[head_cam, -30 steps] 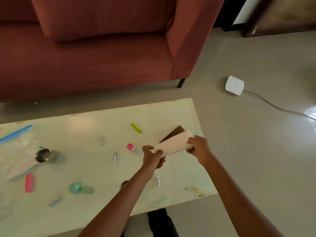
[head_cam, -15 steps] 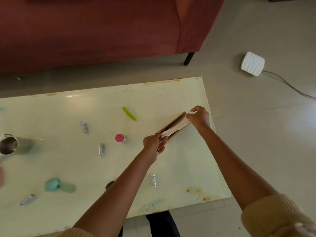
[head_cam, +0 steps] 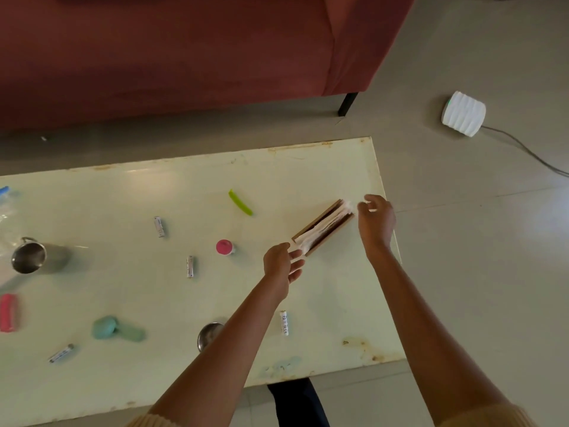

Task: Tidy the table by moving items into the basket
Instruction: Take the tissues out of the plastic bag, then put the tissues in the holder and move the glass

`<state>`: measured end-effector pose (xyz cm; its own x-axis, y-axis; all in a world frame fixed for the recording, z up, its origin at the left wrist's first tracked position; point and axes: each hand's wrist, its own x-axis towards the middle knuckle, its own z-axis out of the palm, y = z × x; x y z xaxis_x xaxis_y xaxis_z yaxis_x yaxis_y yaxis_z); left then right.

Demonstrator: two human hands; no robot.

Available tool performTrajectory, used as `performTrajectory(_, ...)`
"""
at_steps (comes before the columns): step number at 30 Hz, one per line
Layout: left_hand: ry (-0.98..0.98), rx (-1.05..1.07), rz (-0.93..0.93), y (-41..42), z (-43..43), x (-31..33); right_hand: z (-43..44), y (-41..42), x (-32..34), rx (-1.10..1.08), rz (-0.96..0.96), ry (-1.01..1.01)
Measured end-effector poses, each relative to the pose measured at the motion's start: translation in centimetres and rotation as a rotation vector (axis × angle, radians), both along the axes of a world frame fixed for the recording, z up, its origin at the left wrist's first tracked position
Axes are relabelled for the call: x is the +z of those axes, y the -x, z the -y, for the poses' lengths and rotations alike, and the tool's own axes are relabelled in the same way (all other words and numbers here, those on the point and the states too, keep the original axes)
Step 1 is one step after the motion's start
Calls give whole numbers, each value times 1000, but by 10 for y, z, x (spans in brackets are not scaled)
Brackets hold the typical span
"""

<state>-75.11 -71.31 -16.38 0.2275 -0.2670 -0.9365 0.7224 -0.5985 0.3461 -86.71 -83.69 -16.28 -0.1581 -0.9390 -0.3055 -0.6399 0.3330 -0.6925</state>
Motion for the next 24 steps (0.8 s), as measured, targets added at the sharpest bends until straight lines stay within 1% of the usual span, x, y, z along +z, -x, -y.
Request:
performTrajectory(3,14,-77,36,-13,-11,4,-39,-6,15,-111,38,95)
performTrajectory(5,35,-126,63,-24,-21,8,-69,-20,19,-86,84,95)
performTrajectory(10,149,-130,163,-67,-64,27,-140,-84,31,97,291,-44)
performTrajectory(14,192,-82,271,-122,-122,40,-198,-153,35,291,358,-137)
performTrajectory(17,185,-26,366,-170,-175,42,-244,-206,32,430,396,-213)
performTrajectory(22,130,71,557,-255,-270,35,-316,-285,26,595,385,-297)
performTrajectory(24,61,90,698,-287,-310,31,-343,-312,22,654,375,-346)
